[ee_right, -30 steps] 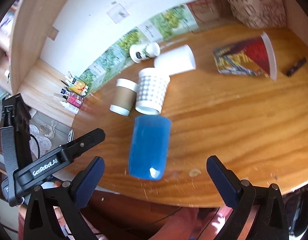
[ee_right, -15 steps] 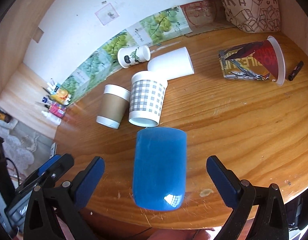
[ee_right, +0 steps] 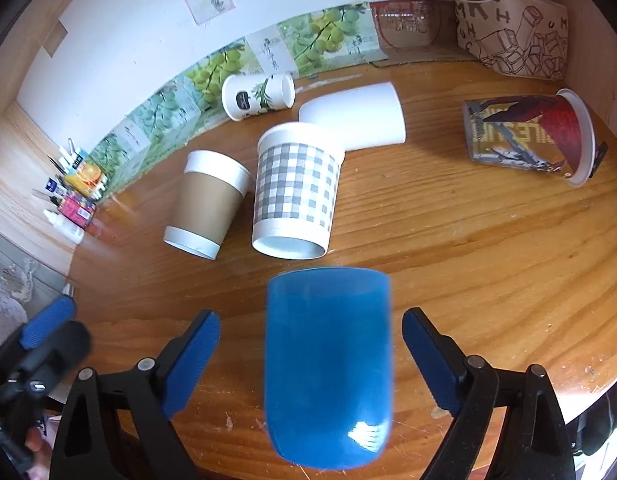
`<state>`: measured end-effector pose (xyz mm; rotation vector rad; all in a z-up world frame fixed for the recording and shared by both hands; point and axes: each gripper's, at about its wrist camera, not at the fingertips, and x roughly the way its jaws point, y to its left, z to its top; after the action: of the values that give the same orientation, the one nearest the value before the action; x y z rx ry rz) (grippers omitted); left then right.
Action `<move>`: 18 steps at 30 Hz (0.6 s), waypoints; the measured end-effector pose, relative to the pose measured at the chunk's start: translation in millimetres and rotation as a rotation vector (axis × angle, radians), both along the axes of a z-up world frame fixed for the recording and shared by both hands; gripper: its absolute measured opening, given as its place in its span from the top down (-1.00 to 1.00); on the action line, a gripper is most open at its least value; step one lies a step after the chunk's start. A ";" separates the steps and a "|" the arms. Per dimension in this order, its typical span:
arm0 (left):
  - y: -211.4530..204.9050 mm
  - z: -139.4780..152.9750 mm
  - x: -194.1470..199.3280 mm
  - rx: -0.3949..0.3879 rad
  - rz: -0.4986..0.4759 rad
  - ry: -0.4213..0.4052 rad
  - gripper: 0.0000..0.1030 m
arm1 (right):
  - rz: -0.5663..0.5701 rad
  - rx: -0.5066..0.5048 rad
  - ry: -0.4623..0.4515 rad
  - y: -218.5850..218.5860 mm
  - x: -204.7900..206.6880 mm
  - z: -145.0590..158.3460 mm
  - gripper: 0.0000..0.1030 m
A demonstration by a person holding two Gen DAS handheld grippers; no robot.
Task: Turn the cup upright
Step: 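Lift the blue cup with the right tool and rotate it rim-up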
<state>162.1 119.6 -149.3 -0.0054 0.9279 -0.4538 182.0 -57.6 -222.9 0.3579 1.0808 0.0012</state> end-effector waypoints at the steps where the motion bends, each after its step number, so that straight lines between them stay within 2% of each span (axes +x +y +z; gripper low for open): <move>1: 0.5 1.7 0.5 -0.007 -0.008 -0.008 -0.54 | -0.004 -0.003 0.012 1.8 1.5 -2.7 -0.73; 7: 0.0 14.5 6.8 -0.020 -0.065 -0.070 -0.54 | -0.025 -0.056 0.041 6.4 4.6 -12.0 -0.54; 11: 0.0 21.5 11.8 -0.017 -0.099 -0.119 -0.54 | -0.008 -0.087 0.036 10.9 5.5 -11.7 -0.52; 18: 4.8 22.8 13.5 -0.008 -0.131 -0.143 -0.54 | -0.028 -0.086 -0.042 10.6 -1.1 5.8 -0.51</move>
<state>175.6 124.4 -126.4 0.0799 0.7881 -0.5722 181.0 -47.1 -217.1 0.2945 1.0309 -0.0627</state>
